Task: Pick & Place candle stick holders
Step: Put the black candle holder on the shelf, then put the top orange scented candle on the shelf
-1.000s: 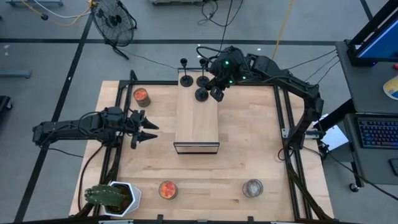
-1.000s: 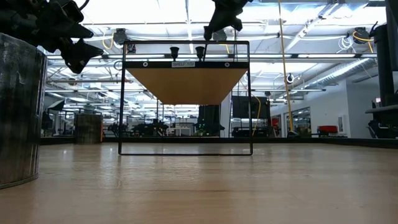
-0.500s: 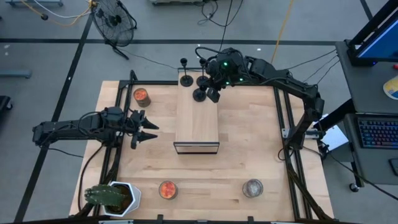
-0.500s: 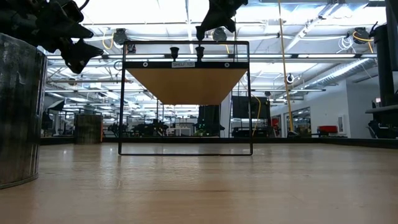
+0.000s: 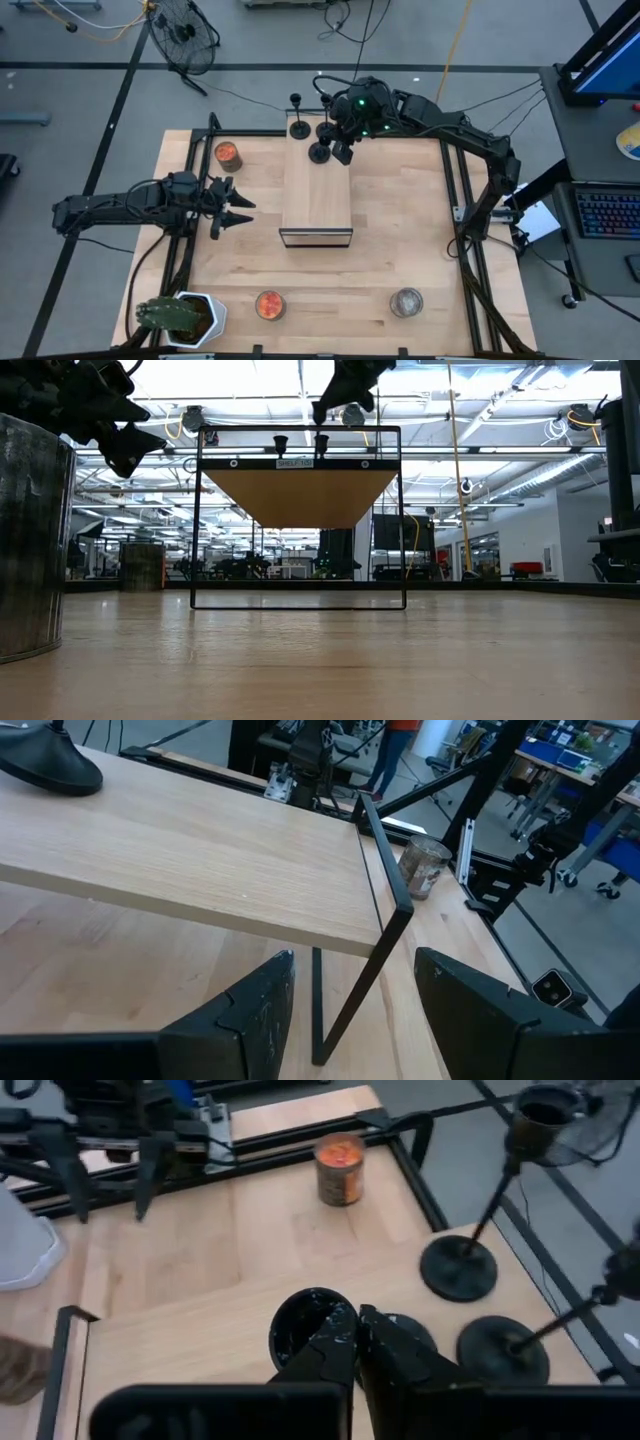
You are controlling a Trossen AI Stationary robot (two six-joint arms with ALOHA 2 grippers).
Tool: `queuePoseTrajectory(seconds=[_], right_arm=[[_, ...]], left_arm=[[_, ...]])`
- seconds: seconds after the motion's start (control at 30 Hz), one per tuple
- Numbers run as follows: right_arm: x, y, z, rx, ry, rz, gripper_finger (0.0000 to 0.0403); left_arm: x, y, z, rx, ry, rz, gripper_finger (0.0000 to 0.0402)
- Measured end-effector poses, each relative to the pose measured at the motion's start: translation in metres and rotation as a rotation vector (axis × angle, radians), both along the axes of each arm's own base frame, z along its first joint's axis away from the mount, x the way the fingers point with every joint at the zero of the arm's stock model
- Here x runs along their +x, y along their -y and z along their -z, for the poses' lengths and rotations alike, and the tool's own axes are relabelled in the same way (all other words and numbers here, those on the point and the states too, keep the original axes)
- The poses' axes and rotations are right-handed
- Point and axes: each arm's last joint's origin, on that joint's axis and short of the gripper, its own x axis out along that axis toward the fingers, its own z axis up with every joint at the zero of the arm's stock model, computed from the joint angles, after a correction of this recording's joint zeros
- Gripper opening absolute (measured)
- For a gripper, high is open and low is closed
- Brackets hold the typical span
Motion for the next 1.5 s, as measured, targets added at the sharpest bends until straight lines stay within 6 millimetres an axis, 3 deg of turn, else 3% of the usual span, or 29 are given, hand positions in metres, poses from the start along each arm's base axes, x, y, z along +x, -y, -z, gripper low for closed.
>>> queuePoseTrajectory(seconds=[1.17,1.5], right_arm=[[0.007,0.003,-0.01,-0.104,0.113,-0.054,0.0009],[-0.019,-0.022,-0.035,-0.115,0.132,-0.097,0.0009]], left_arm=[[0.0,0.0,0.0,0.0,0.0,0.0,0.0214],[0.0,0.0,0.0,0.0,0.0,-0.003,0.0214]])
